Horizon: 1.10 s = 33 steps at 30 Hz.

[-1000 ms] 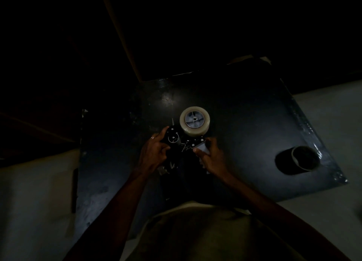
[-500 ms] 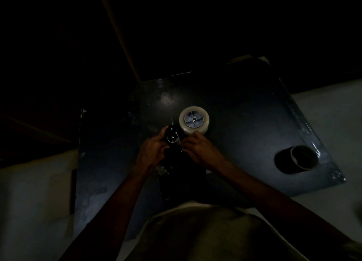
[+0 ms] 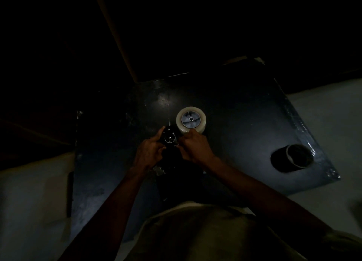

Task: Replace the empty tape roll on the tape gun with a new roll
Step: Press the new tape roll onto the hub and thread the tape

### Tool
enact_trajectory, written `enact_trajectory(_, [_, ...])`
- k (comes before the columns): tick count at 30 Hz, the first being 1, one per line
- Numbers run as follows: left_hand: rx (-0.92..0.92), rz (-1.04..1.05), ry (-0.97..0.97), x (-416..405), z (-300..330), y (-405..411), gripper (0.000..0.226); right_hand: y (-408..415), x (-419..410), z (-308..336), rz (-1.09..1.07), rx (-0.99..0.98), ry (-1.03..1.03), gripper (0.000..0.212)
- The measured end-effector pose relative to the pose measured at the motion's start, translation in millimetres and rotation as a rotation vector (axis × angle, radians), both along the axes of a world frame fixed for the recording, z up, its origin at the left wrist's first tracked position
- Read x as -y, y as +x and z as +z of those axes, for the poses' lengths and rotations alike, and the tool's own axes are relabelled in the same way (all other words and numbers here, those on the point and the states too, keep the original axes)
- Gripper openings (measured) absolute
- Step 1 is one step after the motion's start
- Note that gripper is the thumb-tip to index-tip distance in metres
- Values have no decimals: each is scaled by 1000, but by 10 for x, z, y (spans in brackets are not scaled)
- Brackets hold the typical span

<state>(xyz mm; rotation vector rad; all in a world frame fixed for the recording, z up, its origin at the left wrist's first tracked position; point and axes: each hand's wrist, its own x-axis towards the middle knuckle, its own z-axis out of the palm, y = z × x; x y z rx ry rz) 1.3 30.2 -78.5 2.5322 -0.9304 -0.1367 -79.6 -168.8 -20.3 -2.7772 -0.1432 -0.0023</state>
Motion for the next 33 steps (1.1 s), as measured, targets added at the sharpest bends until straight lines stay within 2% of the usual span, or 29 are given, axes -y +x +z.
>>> enact_trajectory(4, [-21,18,30,37,49,-33,24,35,3,-27,-58,21,48,21])
enact_trajectory(7, [-14,-8,-21,42,35,-45,32,-69,90,-68,-63,81,161,30])
enact_trajectory(9, [-16,-6,-24,34,32,-62,27,-187,116,-111,-185,102,281,46])
enact_trajectory(12, [-19,52,24,34,49,-115,10,-311,107,-198,-433,53,262,72])
enact_trajectory(14, [-47,101,44,38,34,-126,18,-343,158,-265,-625,-75,479,78])
enact_trajectory(16, [-64,102,43,23,13,-120,28,-336,242,-296,-753,-333,833,71])
enact_trajectory(18, [-104,96,20,16,34,-110,30,-328,305,-319,-740,-571,1124,47])
enact_trajectory(20, [-116,101,-12,23,103,-124,31,-302,333,-290,-709,-717,1294,22])
enact_trajectory(22, [-132,88,-44,42,195,-141,25,-263,370,-227,-659,-896,1378,10])
enact_trajectory(25, [-219,173,-124,35,232,-116,17,-193,430,-139,-565,-1066,1415,16])
enact_trajectory(30, [-483,202,-222,-3,285,-94,36,-129,432,17,-528,-1091,1460,13])
enact_trajectory(33, [-549,350,-391,92,294,-154,16,-132,433,112,-525,-1080,1499,14])
